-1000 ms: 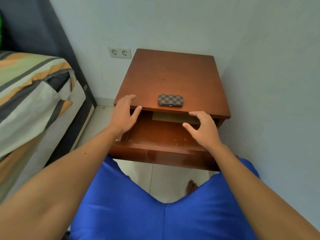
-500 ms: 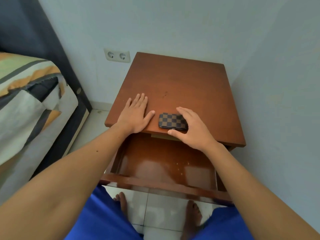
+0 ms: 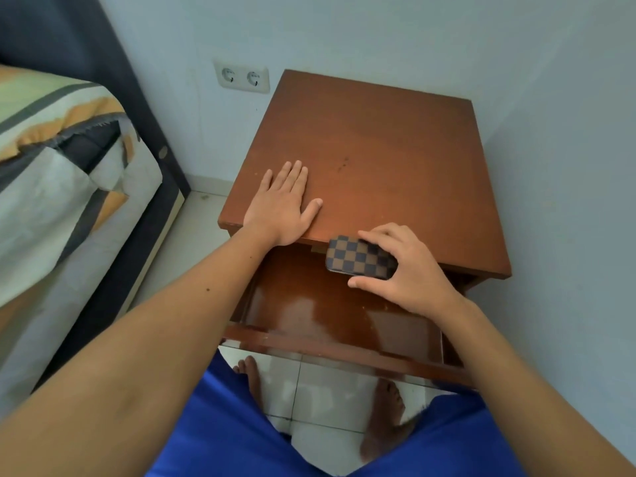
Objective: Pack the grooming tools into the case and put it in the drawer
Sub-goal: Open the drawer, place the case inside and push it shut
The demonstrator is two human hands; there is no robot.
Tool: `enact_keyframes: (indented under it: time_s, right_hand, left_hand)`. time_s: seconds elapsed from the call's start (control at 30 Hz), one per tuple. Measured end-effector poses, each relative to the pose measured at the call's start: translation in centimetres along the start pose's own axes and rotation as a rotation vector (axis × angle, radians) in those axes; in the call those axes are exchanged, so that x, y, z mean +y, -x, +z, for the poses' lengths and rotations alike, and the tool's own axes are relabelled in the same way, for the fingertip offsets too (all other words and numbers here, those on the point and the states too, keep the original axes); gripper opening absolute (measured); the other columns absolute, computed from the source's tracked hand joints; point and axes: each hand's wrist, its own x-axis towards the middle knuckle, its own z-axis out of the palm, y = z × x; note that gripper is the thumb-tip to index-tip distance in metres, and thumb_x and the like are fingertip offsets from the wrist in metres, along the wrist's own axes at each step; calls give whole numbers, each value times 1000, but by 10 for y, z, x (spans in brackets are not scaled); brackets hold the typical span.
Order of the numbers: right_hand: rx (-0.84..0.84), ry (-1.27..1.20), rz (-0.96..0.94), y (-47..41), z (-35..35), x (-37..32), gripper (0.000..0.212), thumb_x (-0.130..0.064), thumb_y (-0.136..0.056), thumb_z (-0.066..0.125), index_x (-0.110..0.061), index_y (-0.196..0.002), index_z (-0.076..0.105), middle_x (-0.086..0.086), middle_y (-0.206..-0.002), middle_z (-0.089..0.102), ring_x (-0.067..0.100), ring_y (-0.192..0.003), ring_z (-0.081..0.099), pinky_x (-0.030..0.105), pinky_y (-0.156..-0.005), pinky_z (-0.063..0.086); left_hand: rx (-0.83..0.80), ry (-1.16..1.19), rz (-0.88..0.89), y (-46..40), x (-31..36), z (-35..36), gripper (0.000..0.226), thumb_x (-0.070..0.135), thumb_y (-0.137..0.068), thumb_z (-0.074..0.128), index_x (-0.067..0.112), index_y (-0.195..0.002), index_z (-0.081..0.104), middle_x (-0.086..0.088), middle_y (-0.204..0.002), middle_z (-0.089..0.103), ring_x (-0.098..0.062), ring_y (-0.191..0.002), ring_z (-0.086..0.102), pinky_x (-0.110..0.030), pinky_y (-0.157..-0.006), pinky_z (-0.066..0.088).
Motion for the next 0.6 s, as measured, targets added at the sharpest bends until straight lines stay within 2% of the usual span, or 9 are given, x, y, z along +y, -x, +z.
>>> enact_keyframes:
  time_s: [0.2, 0.33, 0.5, 0.6]
  right_hand:
    - [-75, 81, -119, 30, 28, 5, 82, -55, -82, 80, -13, -148, 55, -1, -139, 54, 13, -129, 49, 26, -110, 45]
    - [-222, 67, 13, 31, 59, 13, 84, -64, -77, 80, -20, -146, 57, -6, -137, 55, 12, -128, 45, 35, -110, 46]
    - [-373, 92, 179, 14, 75, 32, 88, -64, -73, 83, -23, -145, 55, -3, -138, 53, 22, -136, 46, 42, -119, 36]
    - [-444, 129, 209, 6, 89, 33, 90, -65, -68, 85, -29, -143, 50, -4, -140, 50, 27, -141, 42, 48, -114, 44]
  left_hand:
    - [-5, 9, 4, 0, 4, 0, 79, 65, -105, 9, 18, -168, 4, -3, -177, 1, -20, -163, -3, -45, -132, -2]
    - [-9, 17, 5, 9, 5, 5, 79, 65, -105, 9, 17, -168, 5, -3, -177, 2, -19, -163, -2, -46, -132, -2]
    - [-3, 37, 13, 8, 15, 6, 79, 65, -105, 9, 17, -169, 5, -2, -177, 2, -18, -163, -3, -45, -132, -2]
    - [9, 32, 4, 8, 9, 3, 79, 65, -105, 10, 17, -169, 5, -2, -177, 2, -18, -163, -3, -45, -132, -2]
